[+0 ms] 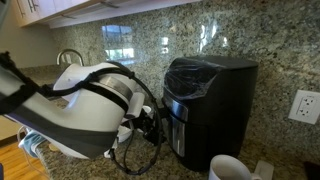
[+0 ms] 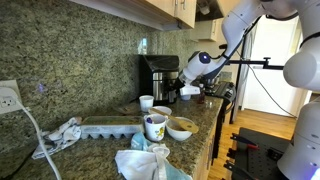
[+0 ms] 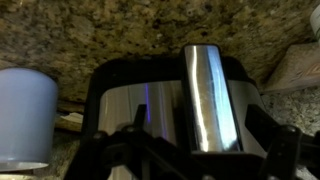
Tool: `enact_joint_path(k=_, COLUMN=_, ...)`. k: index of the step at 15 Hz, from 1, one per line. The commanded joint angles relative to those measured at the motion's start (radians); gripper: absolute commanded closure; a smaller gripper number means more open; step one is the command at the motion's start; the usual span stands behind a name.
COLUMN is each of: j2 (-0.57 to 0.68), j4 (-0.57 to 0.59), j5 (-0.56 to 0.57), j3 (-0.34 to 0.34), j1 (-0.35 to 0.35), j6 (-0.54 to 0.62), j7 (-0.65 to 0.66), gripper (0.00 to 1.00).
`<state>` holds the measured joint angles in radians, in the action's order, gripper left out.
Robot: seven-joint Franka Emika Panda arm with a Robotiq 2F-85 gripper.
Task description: Open the air fryer basket then close the basket
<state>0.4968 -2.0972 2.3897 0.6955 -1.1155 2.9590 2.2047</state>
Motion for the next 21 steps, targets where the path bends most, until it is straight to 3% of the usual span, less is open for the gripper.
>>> enact_joint_path(k=1, j2=-0.013, j4=0.001, j5=-0.07, j3=-0.03, j1=0.02, j6=0.026, j7=-0.033, gripper=0.0)
enact_joint_path(k=14, j2=-0.115, j4=-0.132, j5=-0.55, j3=-0.172, j1=0.128, j6=0.14, j7=-0.41, gripper=0.0)
enact_joint_path(k=17, j2=-0.145, j4=-0.192, j5=-0.724, j3=-0.175, j1=0.131, j6=0.129, j7=-0.557, gripper=0.0)
enact_joint_path(k=21, j2=-0.19, j4=-0.268, j5=-0.95, j3=-0.13, j1=0.103, j6=0.104, j7=-0.76, gripper=0.0)
